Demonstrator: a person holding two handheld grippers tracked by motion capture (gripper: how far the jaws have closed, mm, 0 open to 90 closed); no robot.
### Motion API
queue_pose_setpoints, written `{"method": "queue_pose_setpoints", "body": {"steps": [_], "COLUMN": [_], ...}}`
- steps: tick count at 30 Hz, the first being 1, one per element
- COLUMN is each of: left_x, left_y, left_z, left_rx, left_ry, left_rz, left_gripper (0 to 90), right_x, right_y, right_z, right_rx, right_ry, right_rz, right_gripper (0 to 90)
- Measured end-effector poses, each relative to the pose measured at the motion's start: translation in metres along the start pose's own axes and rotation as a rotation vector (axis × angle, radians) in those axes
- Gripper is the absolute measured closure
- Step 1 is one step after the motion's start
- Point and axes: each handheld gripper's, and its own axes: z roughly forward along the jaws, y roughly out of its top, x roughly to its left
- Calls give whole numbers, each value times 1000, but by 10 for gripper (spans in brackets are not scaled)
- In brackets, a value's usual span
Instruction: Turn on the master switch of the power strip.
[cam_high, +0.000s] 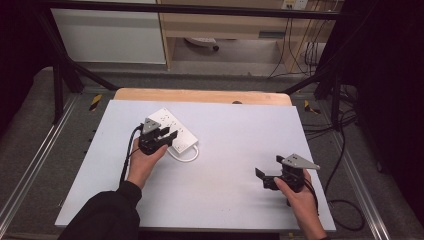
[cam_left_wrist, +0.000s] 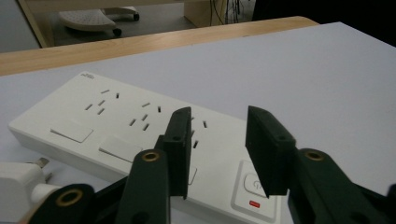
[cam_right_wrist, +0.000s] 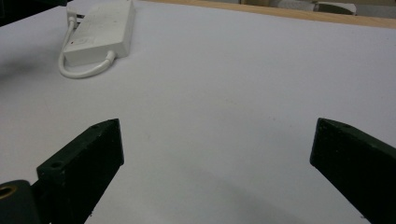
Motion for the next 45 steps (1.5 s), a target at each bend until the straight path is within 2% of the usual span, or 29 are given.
{"method": "queue_pose_setpoints", "body": {"steps": [12,15,22,28,45], "left_x": [-5,-7,-12,-13,-17], "left_y": [-4,-5,-10,-12,-15], "left_z": [9,12,17,19,20], "left_rx": [40,53,99,127,146], "left_ry": [-54,-55,-73,-83,-94], "left_rz": [8,11,37,42,58], "left_gripper": [857,897,900,900,900], "right_x": [0,-1,-1,-1,-1], "right_y": [0,0,0,1,1], "right_z": [0,1,0,-1,-1], "right_rx": [-3,-2,-1,-3,3], "right_ry": [-1,-1,-1,-1,-1], "right_rz": [0,0,-3,-8,-14], "right_gripper": [33,33,33,33,32]}}
